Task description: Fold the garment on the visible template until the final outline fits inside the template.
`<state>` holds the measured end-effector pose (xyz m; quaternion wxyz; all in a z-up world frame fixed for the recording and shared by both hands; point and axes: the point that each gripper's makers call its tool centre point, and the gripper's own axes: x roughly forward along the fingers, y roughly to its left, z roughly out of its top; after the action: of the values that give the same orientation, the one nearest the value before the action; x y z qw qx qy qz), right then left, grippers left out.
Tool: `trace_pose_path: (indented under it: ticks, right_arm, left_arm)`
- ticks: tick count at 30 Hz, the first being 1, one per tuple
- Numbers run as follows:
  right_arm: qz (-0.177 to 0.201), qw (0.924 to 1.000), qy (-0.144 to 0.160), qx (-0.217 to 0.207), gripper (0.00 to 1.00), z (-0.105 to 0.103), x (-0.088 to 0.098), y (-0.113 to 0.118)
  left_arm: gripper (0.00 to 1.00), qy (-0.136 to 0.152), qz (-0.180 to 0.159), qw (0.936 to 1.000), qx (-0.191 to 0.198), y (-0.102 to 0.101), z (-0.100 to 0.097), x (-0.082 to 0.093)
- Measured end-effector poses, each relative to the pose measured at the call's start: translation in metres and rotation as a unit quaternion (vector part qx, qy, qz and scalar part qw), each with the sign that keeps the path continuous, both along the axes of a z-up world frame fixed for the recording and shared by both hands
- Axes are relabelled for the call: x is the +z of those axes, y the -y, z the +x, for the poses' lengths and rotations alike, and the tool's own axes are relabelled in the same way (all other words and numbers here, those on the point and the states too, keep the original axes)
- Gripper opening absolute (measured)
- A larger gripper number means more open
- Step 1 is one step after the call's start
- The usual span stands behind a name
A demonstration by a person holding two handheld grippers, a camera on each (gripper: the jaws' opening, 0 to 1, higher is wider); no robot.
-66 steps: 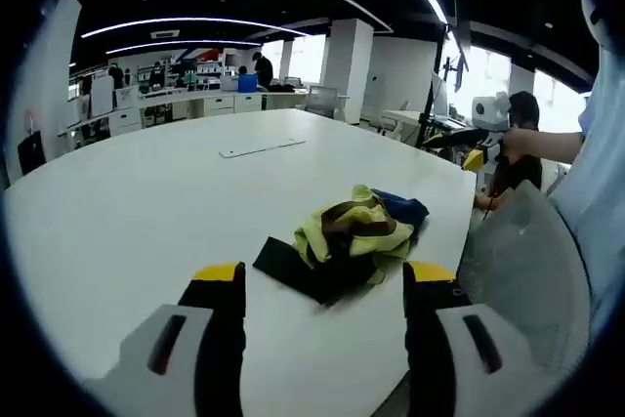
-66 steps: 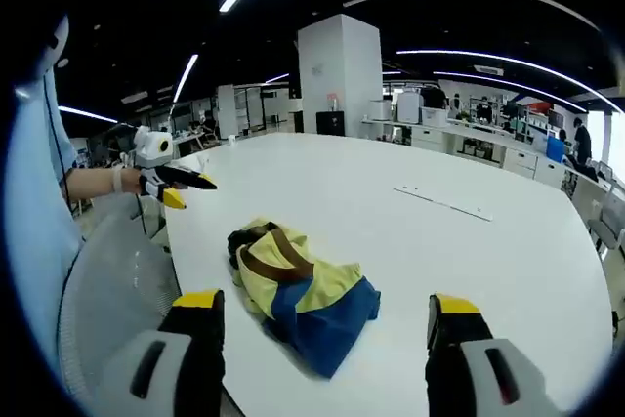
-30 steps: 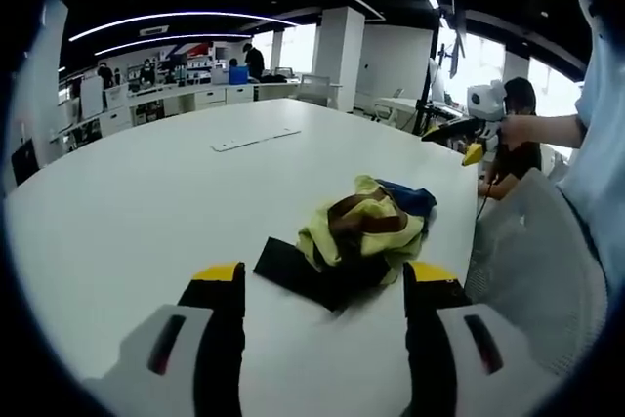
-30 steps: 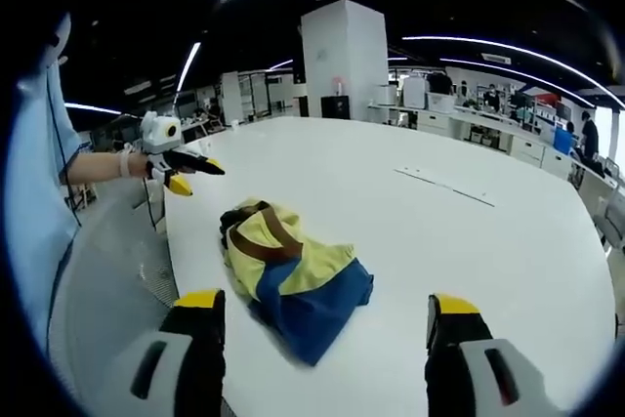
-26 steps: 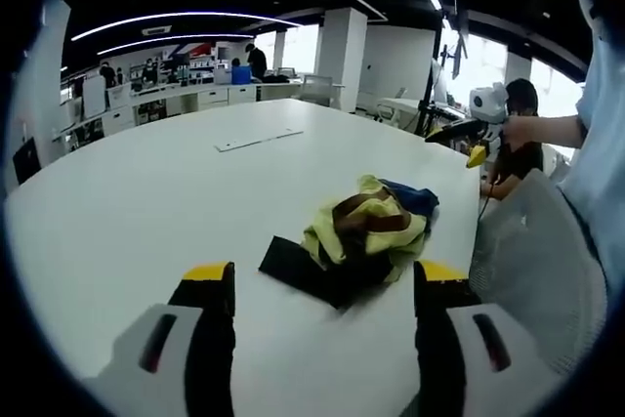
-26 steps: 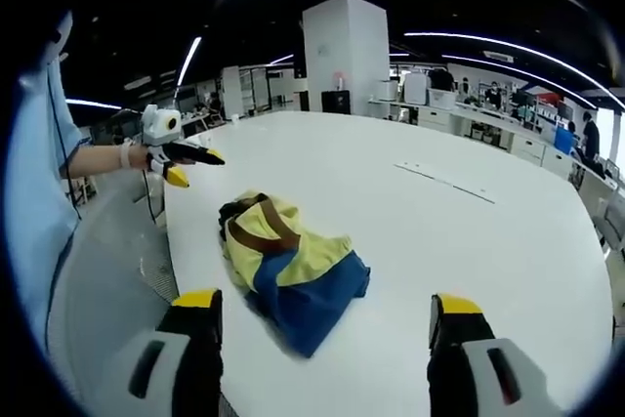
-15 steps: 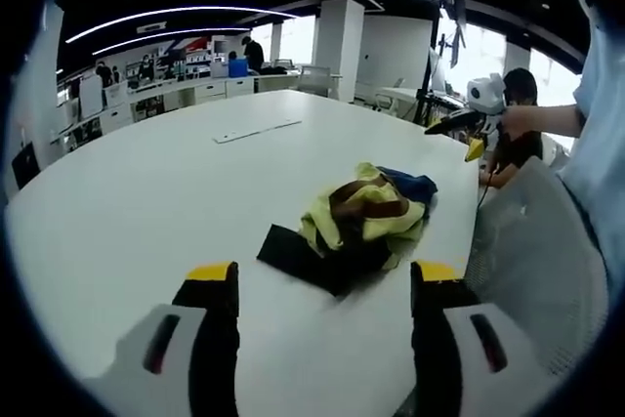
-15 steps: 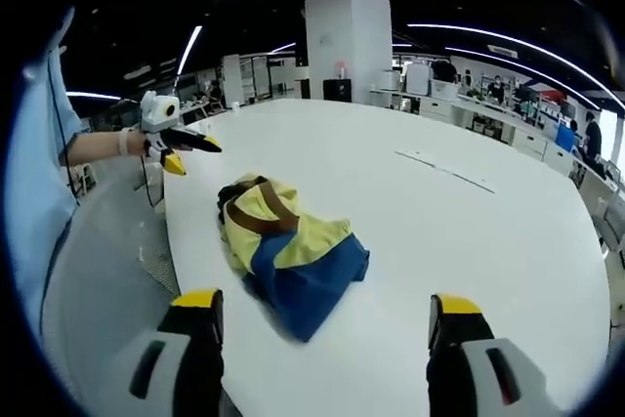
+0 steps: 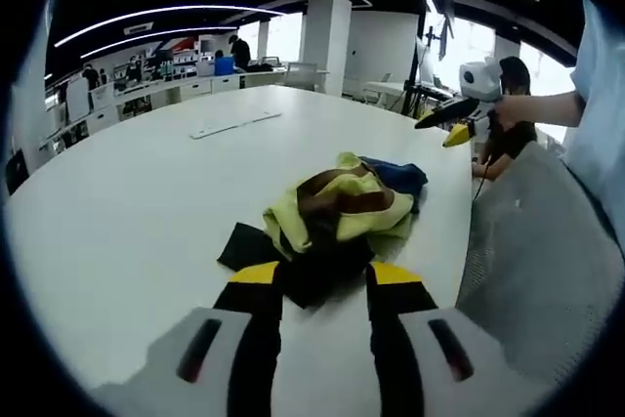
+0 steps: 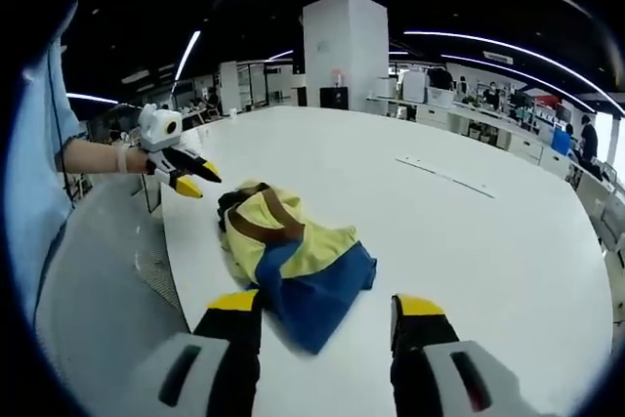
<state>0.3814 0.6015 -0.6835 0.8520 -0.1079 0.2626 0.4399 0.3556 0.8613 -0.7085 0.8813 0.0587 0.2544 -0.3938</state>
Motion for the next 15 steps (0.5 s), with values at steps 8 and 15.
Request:
trace_pose_path:
  ticks: [8,15]
  right_arm:
    - [-0.003,1.0000,-0.008,0.002,0.47,-0.003,-0.006,-0.003]
    - [-0.006,0.9977,-0.048,0.047,0.34,-0.020,-0.028,-0.027]
  left_arm:
    - [0.29,-0.003,0.008,0.9999,-0.008,0.008,0.000,-0.007]
    - [0.23,-0.002,0.026,0.9995,-0.017,0.007,0.003,-0.014]
